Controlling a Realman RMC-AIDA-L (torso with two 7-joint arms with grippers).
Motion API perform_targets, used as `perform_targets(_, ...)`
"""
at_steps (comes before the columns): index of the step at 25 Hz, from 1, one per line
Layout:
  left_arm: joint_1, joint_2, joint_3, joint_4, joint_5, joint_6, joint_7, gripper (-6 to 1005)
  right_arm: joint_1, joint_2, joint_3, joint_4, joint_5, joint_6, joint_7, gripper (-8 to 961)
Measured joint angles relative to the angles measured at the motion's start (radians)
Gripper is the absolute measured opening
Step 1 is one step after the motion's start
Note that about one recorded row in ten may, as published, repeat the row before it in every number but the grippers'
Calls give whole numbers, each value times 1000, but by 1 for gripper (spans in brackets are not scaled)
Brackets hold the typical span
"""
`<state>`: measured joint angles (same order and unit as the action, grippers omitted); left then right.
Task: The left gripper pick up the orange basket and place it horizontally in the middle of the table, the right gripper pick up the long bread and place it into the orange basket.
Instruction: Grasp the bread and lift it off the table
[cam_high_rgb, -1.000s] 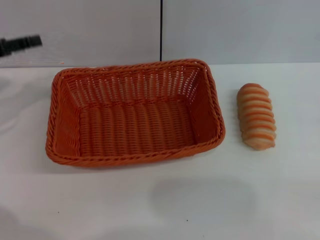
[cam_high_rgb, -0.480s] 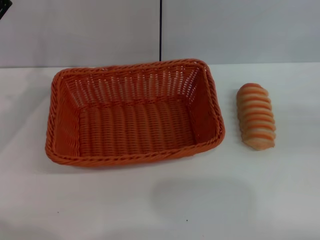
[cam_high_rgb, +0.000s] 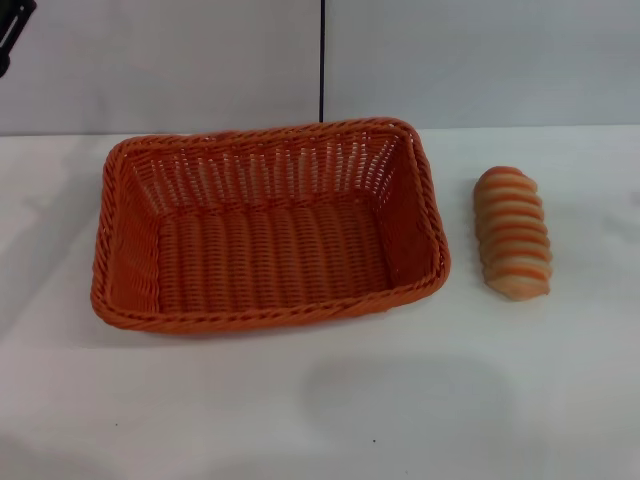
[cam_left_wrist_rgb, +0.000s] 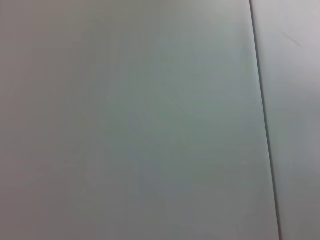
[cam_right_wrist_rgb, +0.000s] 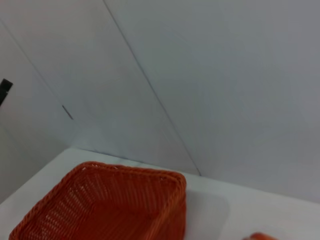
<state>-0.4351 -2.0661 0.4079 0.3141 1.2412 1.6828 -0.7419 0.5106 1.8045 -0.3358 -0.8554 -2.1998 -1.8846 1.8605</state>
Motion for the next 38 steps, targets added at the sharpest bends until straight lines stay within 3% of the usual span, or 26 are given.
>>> perform_targets(2,0,0,0,-24,2,-3,7,676,4,29,7,-25,19,29,-2,816)
perform_targets(3,0,0,0,-24,2,-3,7,677,4,29,7,-25,19,29,-2,816)
perform_targets(5,3,0,1,-38,2,-3,18,677,-6,52,9,-52,66,54,-2,816)
perform_targets(7,7,0,2,-47,2,-3,27,679,-36,83,10,-81,169,101,-13,816)
perform_targets(12,16,-1,3,-67,-1,2,36,677,-65,101,16,-99,253,146,-17,817)
perform_targets(20,29,-1,13,-103,0,20,66,674,-69,102,37,-103,263,170,-3,817)
perform_targets(25,44,-1,28,-107,0,32,67,675,-63,90,20,-109,264,162,43,817)
perform_targets(33,48,-1,52,-107,0,37,69,674,-64,95,-121,-188,196,150,113,818)
perform_targets(38,48,0,78,-107,0,38,70,674,-29,95,-192,-188,63,143,140,818)
